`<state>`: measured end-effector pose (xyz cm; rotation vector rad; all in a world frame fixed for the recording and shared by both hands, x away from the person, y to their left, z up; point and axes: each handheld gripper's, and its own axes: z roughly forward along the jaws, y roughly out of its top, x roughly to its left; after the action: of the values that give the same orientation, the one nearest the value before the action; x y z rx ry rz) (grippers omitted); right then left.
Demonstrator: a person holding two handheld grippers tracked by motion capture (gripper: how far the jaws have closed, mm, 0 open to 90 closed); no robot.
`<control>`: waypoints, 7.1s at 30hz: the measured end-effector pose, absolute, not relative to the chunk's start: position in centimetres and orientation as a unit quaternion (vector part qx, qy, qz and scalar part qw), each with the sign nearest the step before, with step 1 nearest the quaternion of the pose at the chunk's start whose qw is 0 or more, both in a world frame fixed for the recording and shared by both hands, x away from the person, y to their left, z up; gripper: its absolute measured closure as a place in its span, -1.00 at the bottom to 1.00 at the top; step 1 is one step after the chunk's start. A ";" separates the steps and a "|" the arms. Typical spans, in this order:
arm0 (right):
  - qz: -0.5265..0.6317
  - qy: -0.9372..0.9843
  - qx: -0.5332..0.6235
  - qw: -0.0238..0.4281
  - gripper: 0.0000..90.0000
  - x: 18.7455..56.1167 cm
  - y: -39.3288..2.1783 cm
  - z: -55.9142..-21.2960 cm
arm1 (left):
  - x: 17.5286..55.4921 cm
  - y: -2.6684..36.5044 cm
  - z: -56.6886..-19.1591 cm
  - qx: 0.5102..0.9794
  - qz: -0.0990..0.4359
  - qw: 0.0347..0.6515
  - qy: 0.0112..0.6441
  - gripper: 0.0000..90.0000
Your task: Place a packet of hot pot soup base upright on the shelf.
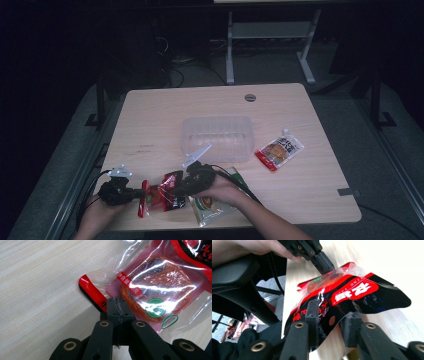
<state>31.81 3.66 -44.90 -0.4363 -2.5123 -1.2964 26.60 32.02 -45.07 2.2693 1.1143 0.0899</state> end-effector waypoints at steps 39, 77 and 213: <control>-0.550 -0.813 -0.101 0.162 1.00 31.3 1.2 -41.5 | 25.8 31.7 -43.0 0.846 0.062 0.370 0.379 0.69; -0.601 -0.787 -0.133 0.051 1.00 34.2 -8.2 -34.5 | 26.0 31.9 -44.1 0.858 0.065 0.349 0.371 -0.16; -0.449 -0.793 -0.390 -0.128 0.99 38.1 -25.9 -40.9 | 26.1 31.6 -44.6 0.872 0.059 0.331 0.356 -0.21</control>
<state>38.15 -25.87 -40.95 -1.3373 -2.7183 -1.5399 26.12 31.55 -44.57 2.2794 0.9303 0.1540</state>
